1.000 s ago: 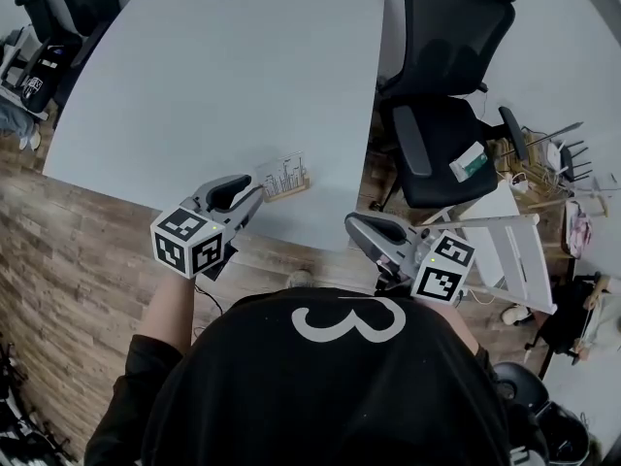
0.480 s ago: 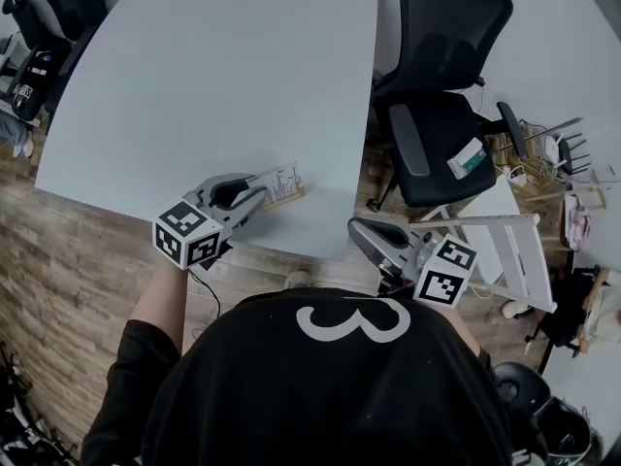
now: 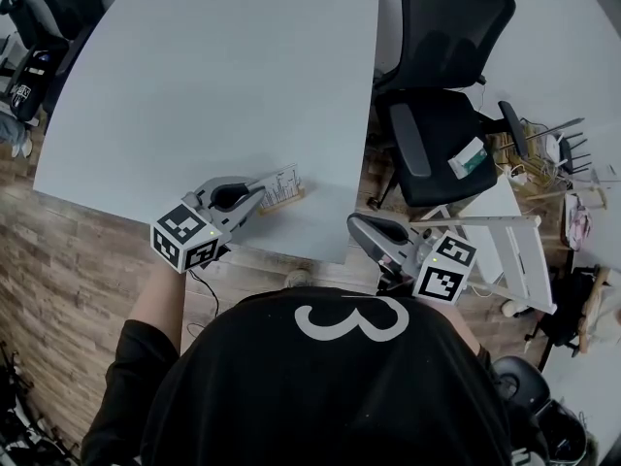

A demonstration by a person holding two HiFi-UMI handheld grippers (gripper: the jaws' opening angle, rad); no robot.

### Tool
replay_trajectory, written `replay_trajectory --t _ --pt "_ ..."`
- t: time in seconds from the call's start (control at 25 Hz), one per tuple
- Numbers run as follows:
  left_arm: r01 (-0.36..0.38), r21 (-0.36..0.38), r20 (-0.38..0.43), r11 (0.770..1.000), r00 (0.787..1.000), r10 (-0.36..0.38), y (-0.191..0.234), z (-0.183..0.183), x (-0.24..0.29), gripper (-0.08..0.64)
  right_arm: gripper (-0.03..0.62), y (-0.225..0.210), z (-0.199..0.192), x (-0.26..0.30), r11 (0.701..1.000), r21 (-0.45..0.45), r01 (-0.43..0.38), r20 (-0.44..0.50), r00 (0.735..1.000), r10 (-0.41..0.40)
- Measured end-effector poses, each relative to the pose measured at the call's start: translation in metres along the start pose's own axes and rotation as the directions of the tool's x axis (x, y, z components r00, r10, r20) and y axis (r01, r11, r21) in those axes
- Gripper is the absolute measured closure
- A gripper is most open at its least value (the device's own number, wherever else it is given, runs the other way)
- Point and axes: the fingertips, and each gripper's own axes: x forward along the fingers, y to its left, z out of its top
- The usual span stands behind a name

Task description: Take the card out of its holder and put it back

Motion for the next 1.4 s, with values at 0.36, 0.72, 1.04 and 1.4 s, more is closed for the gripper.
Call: replay_trajectory --t 0.36,0.72,1.04,1.4 --pt "0.001 0.05 0.0 0.999 1.0 -0.001 -0.006 0.002 0.002 0.535 0.583 -0.002 -0.005 0.0 1.0 0.009 -0.001 -0.006 1.0 0.001" --pt "-0.004 0.04 0.018 0.999 1.0 0.003 -0.007 0.011 -0.004 0.535 0.583 -0.002 -0.009 -0.004 1.0 0.015 -0.003 -0.004 1.0 0.003" --pt "-0.023 0.057 0.051 0.998 0.998 0.02 -0.011 0.028 -0.01 0.535 0.583 -0.001 -0.012 -0.012 1.0 0.009 -0.012 0.004 1.0 0.012" --pt "-0.063 0.117 0.053 0.991 0.997 0.057 -0.022 0.049 -0.019 0.535 0.583 0.008 -0.02 -0.031 1.0 0.005 -0.029 0.03 0.999 0.029"
